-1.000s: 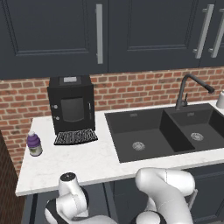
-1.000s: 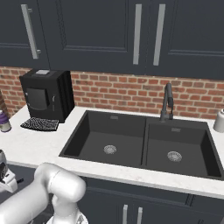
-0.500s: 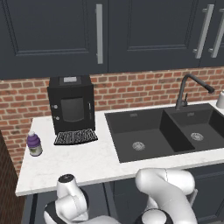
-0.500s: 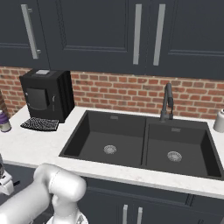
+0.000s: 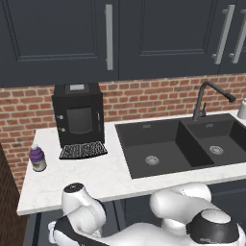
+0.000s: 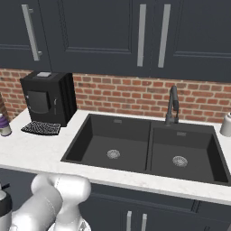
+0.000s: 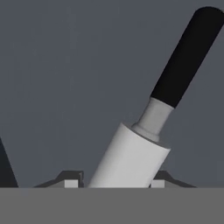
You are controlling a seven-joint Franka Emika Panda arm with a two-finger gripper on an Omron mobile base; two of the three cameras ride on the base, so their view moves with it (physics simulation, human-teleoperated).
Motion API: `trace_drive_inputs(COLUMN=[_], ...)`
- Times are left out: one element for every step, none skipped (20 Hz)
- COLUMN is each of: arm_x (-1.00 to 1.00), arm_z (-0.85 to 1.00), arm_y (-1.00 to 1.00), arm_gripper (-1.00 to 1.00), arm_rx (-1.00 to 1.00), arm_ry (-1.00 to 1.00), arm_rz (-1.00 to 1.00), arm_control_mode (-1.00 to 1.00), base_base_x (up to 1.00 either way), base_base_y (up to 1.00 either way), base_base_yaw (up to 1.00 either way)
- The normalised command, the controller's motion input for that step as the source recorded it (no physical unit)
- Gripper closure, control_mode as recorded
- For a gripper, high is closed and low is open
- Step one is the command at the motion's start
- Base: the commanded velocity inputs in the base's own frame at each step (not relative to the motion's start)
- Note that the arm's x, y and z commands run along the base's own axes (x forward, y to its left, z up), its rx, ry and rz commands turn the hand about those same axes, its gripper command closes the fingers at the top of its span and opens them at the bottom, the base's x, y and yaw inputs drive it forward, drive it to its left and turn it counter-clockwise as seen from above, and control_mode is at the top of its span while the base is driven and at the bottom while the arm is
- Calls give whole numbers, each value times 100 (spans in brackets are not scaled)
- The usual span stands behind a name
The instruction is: Pick the rolling pin from the drawer and place it on the counter.
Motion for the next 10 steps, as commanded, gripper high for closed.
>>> trace_drive_inputs(arm_x=[0,0,0,4,0,0,0,0,0,6], arm_z=[100,100,100,100,100,100,100,100,100,100], arm_y=[-33,-39,-41,-46,-49,-55,-57,-55,-57,-54], arm_gripper=[100,100,100,100,100,100,100,100,100,100], arm_rx=[4,3,3,3,3,3,1,1,2,2], arm_ry=[2,0,0,0,0,0,0,-1,-2,-4], arm_rz=[-2,-3,-3,-5,-6,-7,-8,-8,-7,-7], arm_control_mode=[-100,-100,-100,-100,-100,-100,-100,-100,-100,-100], base_base_x=[0,0,0,0,0,0,0,0,0,0], base_base_y=[0,0,0,0,0,0,0,0,0,0], base_base_yaw=[0,0,0,0,0,0,0,0,0,0])
